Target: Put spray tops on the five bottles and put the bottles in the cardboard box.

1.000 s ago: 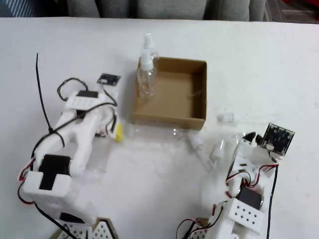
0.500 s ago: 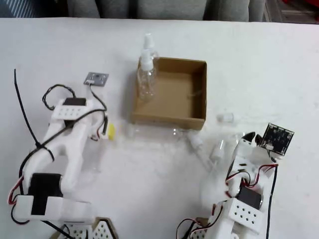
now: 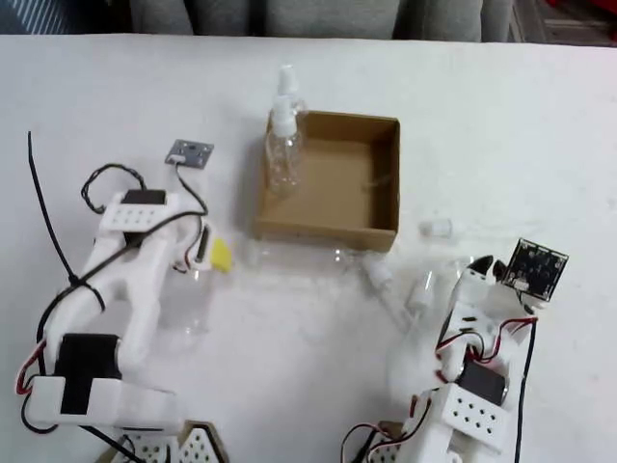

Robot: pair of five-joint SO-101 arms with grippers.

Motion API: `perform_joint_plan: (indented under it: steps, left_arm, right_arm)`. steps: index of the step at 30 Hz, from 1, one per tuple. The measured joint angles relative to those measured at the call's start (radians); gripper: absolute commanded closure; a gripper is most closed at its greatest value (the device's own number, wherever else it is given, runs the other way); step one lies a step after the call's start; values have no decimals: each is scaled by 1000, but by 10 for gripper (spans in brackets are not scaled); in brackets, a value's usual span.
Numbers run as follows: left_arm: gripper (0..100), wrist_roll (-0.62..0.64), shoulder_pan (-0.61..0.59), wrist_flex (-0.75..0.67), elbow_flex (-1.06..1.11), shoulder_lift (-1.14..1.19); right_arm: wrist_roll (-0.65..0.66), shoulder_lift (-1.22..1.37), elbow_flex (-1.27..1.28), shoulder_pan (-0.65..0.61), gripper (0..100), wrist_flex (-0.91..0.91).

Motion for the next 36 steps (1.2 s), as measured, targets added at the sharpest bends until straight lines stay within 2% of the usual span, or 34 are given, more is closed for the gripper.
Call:
perform_joint_plan:
  steps: [9,17,19,24,29,36]
  left_arm:
    - [710,-20,0,0,0,3]
    - [715,-21,0,29,-71,163]
    - [752,-21,0,54,-104,195]
    - [953,-21,2,69,-130,212]
    - [964,-87,3,69,-132,212]
    - [965,-100,3,69,-132,196]
  right_arm:
    - [0,0,0,-23,982,29]
    - [0,0,0,-23,982,29]
    - [0,0,0,-23,982,29]
    - [0,0,0,-23,982,29]
    - [0,0,0,-23,982,29]
    - [0,0,0,-23,982,29]
